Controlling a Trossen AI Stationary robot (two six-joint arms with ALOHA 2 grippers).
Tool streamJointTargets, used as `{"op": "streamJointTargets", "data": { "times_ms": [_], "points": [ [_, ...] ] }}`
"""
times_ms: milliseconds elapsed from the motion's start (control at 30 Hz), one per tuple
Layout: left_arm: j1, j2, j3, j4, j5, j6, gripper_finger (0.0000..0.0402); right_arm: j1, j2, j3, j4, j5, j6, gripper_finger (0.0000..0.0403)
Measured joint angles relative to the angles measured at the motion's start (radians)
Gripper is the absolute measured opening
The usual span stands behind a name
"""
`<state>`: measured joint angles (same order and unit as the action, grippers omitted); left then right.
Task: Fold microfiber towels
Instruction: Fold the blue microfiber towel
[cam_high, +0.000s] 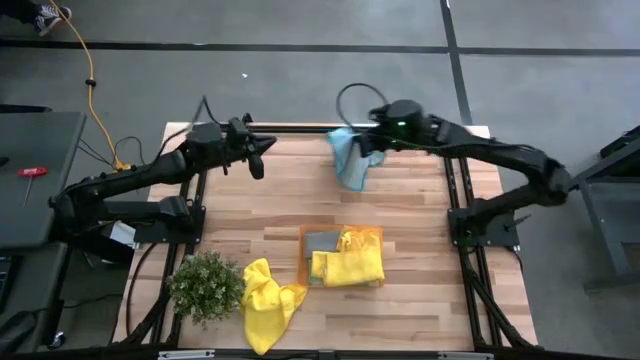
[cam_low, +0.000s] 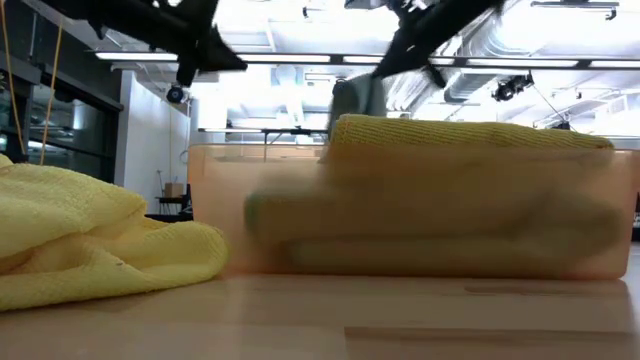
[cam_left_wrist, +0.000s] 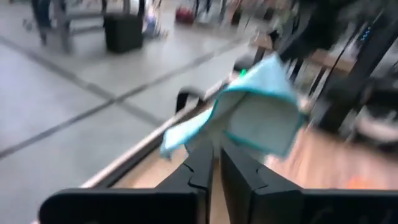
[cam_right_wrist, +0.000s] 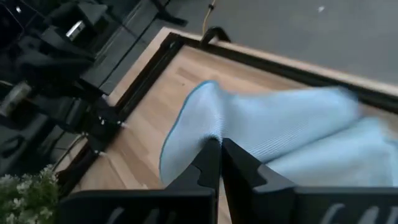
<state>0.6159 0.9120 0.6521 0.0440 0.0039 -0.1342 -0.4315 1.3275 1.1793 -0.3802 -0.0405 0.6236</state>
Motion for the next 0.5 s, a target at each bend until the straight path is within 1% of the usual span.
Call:
{"op": "streamJointTargets", "data": {
  "times_ms": [100, 167, 267, 367, 500],
  "points": [
    [-0.018, 0.044, 0.000, -0.091, -0.040, 0.033, 0.0042, 0.008, 0.115, 0.000, 0.115, -0.044, 0.035, 0.0000],
    [-0.026, 0.088, 0.000, -0.127, -0.045, 0.034, 0.0061, 0.007, 0.182, 0.000, 0.189, -0.109, 0.051, 0.0000],
    [-0.038, 0.173, 0.000, -0.129, -0.042, 0.034, 0.0091, 0.006, 0.247, 0.000, 0.255, -0.226, 0.055, 0.0000],
    [-0.050, 0.283, 0.000, -0.106, -0.006, 0.057, 0.0120, 0.006, 0.278, 0.000, 0.245, -0.276, 0.057, 0.0000],
    [-0.065, 0.436, 0.000, -0.086, 0.086, 0.106, 0.0148, 0.003, 0.283, 0.000, 0.241, -0.289, 0.051, 0.0000]
  ]
}}
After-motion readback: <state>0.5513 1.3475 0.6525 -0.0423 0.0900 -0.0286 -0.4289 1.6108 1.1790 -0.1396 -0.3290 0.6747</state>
